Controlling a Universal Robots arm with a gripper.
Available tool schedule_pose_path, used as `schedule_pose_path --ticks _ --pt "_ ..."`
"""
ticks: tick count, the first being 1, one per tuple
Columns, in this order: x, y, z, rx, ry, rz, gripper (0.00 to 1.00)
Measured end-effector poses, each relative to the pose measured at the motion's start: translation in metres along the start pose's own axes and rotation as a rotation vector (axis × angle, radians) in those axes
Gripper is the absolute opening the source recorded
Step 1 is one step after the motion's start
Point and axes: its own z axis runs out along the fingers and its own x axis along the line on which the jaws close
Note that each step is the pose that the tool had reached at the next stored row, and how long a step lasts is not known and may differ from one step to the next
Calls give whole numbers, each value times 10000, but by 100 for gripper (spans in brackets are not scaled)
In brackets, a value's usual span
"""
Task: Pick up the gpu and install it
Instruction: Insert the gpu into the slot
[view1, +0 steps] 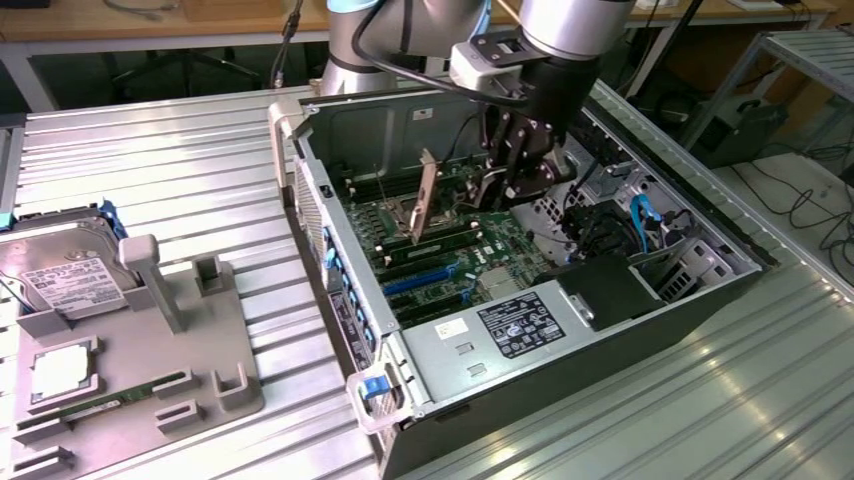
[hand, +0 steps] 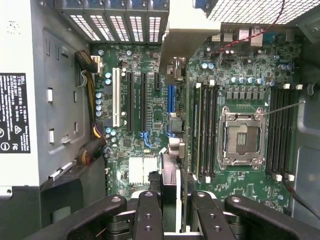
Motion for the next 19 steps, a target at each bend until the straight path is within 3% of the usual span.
schedule_pose_path --ticks 10,19 --pt "-1 3 110 6 4 214 28" --pt "0 6 116 7 0 215 28"
